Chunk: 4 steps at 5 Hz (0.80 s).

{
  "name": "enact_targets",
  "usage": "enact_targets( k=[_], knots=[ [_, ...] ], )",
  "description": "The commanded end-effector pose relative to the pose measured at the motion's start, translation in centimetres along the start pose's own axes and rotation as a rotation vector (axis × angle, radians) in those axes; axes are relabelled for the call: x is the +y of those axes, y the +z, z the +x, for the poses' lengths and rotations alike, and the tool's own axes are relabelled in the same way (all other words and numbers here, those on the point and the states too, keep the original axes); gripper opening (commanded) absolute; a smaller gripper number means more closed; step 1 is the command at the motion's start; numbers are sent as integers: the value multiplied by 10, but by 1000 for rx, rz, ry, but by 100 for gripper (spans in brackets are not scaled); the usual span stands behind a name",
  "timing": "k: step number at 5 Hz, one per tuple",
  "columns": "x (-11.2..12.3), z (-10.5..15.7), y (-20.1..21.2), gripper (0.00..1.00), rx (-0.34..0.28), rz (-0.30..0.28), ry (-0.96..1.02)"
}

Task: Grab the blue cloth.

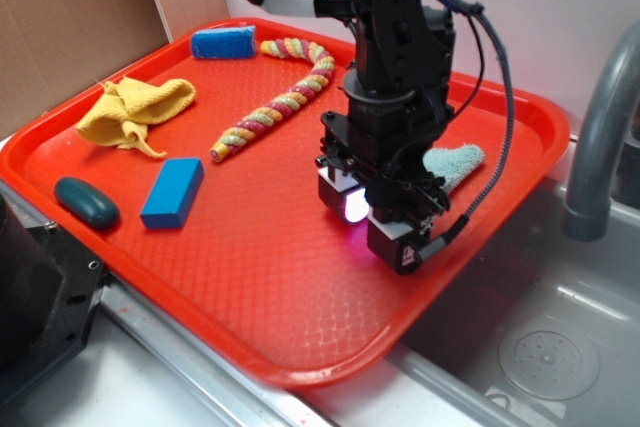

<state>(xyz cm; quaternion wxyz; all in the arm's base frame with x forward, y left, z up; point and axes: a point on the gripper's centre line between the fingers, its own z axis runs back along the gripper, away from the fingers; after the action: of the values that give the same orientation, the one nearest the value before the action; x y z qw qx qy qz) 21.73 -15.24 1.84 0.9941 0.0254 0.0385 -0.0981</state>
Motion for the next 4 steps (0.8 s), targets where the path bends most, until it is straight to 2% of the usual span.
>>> enact_targets(
  k=[1, 2, 3, 4],
  knots=[
    [2, -16, 8, 0, -51, 43, -111],
    [40, 12, 57, 0, -104, 94, -145],
    [50, 0, 98, 0, -192, 136, -172],
    [52, -19, 131, 0, -185, 170, -140]
  ],
)
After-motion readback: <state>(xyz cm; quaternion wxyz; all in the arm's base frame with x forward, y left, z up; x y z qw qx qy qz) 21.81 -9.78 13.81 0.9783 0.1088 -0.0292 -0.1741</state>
